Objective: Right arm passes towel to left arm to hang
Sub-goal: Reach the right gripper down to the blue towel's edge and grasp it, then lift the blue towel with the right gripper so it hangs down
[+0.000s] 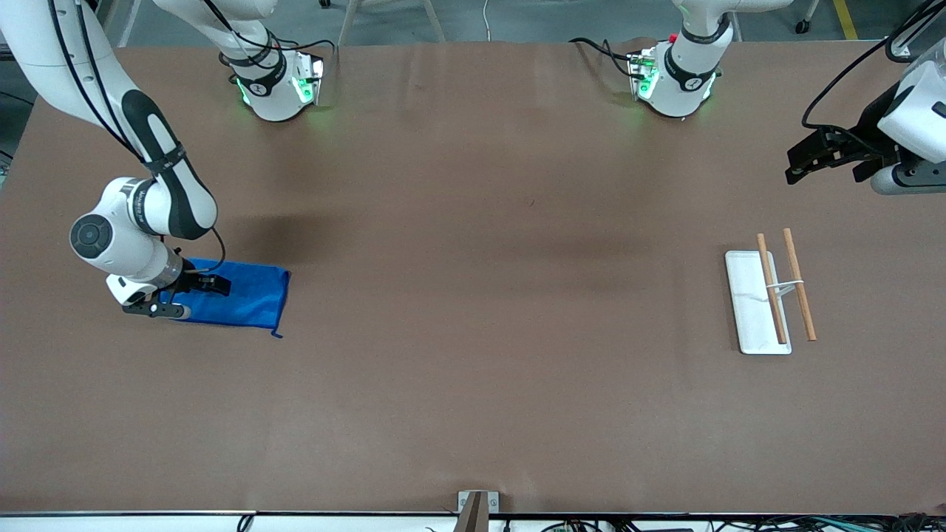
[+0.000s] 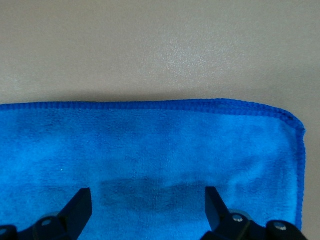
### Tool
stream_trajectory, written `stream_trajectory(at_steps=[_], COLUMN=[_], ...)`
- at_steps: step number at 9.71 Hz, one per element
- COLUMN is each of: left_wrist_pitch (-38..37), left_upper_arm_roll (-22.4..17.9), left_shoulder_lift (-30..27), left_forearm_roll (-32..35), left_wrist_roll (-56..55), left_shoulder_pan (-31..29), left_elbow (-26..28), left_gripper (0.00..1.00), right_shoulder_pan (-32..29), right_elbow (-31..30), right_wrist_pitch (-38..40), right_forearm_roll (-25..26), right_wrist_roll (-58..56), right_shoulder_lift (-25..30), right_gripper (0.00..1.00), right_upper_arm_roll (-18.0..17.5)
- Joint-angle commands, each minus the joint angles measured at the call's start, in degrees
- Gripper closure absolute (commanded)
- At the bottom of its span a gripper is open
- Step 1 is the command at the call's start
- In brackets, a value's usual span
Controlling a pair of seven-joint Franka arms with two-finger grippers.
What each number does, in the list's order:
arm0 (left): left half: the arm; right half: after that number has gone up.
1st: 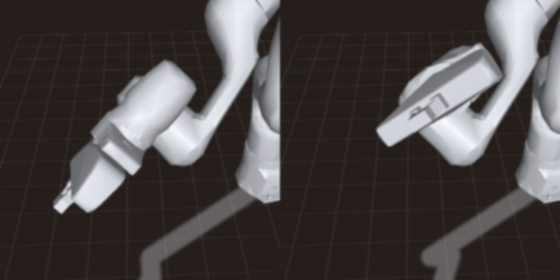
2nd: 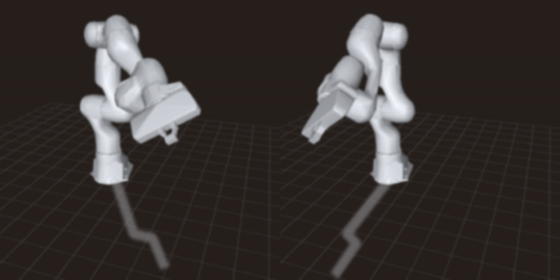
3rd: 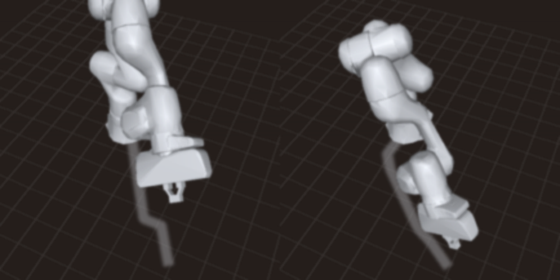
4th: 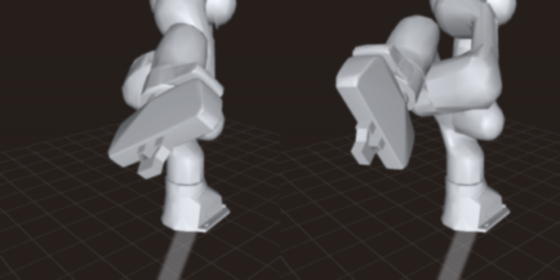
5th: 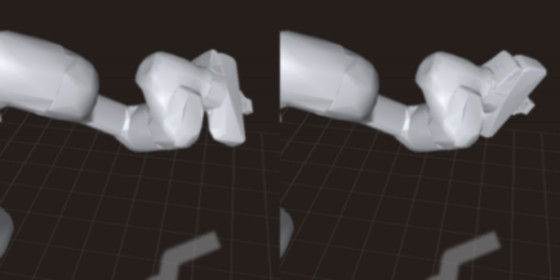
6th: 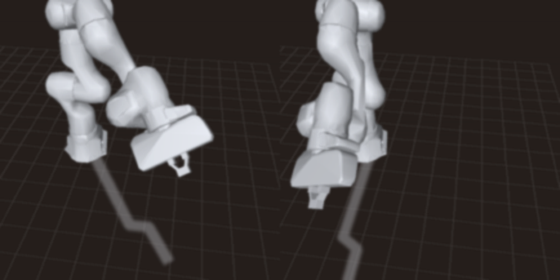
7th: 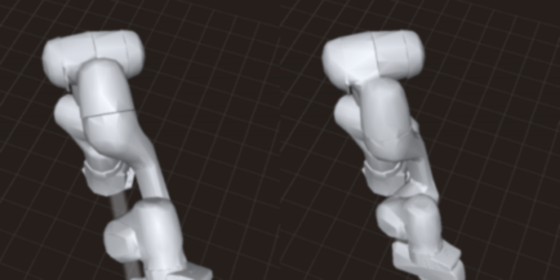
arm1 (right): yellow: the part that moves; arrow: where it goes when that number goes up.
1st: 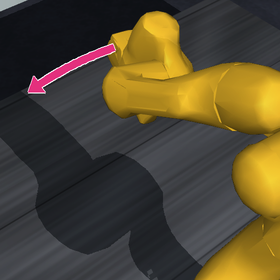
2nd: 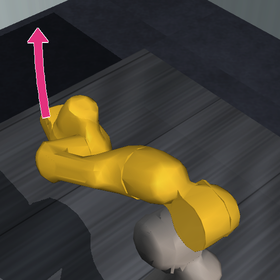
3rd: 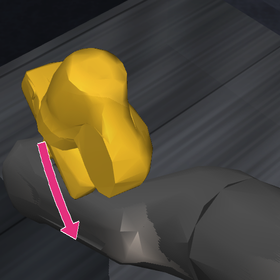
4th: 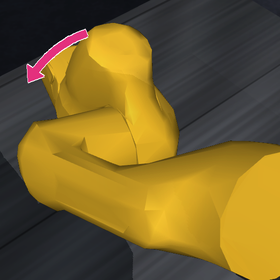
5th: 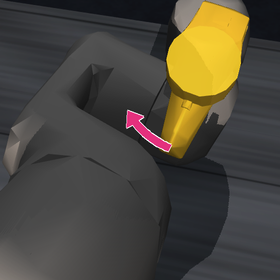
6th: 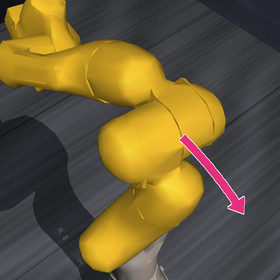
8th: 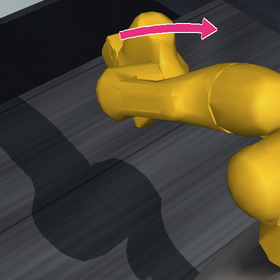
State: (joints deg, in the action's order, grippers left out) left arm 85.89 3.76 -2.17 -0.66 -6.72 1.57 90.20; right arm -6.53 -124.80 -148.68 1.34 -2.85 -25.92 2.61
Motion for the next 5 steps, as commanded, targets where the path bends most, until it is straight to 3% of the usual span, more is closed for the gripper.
stream_trajectory(at_steps=[1,3,5], left_wrist_pitch=[0.24,0.24,0.24], left_upper_arm_roll=[0.11,0.11,0.11], left_shoulder_lift=[0.50,0.59,0.59], left_forearm_roll=[1.01,1.01,1.01], left_wrist_roll=[0.75,0.75,0.75], left_shoulder_pan=[-0.08,-0.08,-0.08], left_elbow=[1.55,1.55,1.55], left_gripper=[0.00,0.00,0.00], right_shoulder_pan=[-0.94,-1.03,-1.55], right_elbow=[0.61,0.61,0.61], right_wrist_pitch=[-0.91,-2.05,-2.05], right_forearm_roll=[0.60,0.51,0.51], right_wrist_roll=[-0.41,-0.40,-0.40], right_shoulder_lift=[-1.06,-1.77,-1.77], right_gripper=[0.00,0.01,0.29], right_upper_arm_roll=[-0.50,-0.50,-0.59])
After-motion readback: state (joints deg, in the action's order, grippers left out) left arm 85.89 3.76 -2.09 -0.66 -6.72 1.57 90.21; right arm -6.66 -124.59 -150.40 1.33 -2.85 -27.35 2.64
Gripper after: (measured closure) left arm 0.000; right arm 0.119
